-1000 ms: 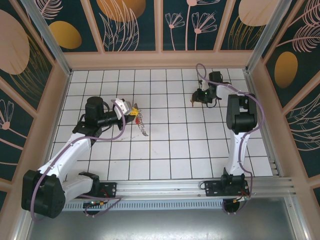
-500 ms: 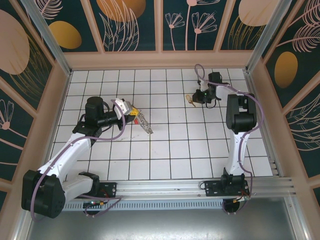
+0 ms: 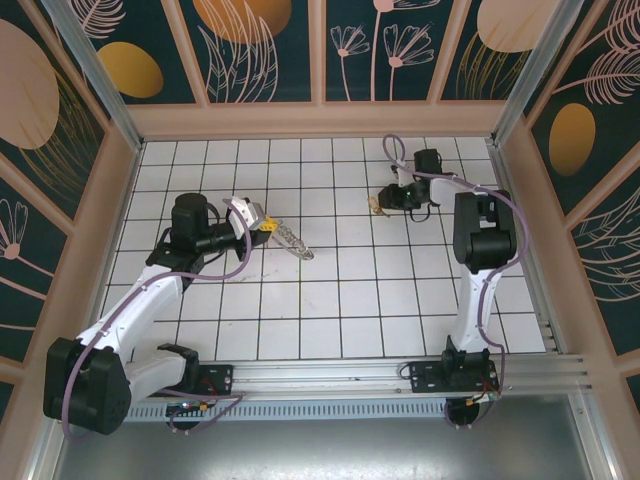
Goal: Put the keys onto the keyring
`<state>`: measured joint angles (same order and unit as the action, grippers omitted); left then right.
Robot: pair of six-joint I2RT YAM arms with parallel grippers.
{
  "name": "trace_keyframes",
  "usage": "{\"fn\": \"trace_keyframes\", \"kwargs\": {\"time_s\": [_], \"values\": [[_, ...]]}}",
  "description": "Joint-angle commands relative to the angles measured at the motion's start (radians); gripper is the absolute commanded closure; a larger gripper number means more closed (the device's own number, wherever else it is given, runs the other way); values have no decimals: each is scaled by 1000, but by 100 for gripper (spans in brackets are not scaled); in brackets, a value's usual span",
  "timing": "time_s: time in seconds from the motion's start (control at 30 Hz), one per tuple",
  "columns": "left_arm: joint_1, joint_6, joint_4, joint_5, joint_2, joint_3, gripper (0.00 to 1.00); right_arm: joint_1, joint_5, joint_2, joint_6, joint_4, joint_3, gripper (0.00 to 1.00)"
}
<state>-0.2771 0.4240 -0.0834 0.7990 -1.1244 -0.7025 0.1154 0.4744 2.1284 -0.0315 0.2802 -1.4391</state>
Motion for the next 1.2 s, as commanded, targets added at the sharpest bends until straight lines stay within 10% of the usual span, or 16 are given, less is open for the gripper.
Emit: {"fn": "trace_keyframes", "kwargs": {"time_s": [0.0,0.37,1.17], "values": [[-1,-2,4,9,1,-29,100,38,-170,-88,238,18,-10,64],[1,0,0,9,-13,-22,100,196,-440,-134,599,79,31,63],[0,-10,-11,-17,46,38,100,216,-471,-44,608,94,-13,82]]}}
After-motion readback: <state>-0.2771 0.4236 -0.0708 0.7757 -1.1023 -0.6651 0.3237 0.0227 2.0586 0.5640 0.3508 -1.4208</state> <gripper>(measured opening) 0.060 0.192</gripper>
